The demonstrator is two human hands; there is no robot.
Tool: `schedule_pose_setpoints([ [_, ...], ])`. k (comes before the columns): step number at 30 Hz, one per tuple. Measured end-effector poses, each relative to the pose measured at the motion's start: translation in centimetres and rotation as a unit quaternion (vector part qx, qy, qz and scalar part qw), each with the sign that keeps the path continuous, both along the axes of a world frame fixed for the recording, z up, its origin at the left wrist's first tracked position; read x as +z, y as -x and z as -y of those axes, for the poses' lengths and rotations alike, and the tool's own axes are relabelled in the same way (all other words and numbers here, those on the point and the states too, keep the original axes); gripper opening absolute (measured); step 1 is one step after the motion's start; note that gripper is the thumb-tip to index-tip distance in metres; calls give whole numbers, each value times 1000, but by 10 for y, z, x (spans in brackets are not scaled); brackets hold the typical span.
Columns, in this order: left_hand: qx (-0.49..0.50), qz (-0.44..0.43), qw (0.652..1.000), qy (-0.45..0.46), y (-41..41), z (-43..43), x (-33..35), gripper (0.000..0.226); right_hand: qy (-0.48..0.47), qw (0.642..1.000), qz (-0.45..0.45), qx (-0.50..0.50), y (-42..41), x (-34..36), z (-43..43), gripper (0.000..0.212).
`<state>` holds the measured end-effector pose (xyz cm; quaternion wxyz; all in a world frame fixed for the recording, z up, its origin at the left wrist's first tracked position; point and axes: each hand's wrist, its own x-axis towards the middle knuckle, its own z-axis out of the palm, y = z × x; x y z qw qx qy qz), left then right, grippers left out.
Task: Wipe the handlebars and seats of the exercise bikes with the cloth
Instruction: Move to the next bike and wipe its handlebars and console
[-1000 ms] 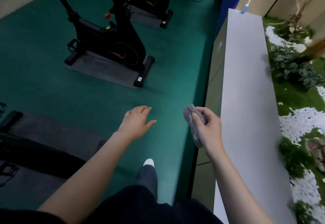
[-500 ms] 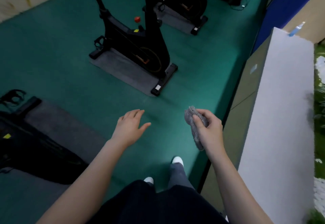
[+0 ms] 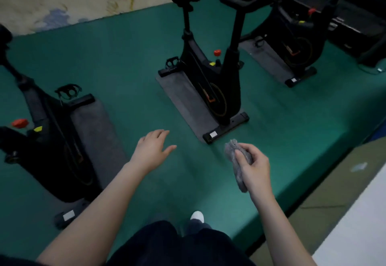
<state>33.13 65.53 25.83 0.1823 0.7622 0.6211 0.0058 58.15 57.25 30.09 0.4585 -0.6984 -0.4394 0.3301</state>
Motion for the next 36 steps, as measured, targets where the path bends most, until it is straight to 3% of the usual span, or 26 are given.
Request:
schedule_pose_setpoints([
  [5,41,0,999,-5,-15,-18,3,61,-5,999,5,50,-12,3,-58,17],
  [13,94,18,995,-1,-4,-64,-5,62,5,993,17,119,17,-3,-143,15],
  [25,158,31,987,3,71,-172,-9,63,12,976,65,209,109,-2,-286,12],
  [36,284,31,958,20,136,-205,-10,63,-8,945,50,324,180,-14,-376,17],
])
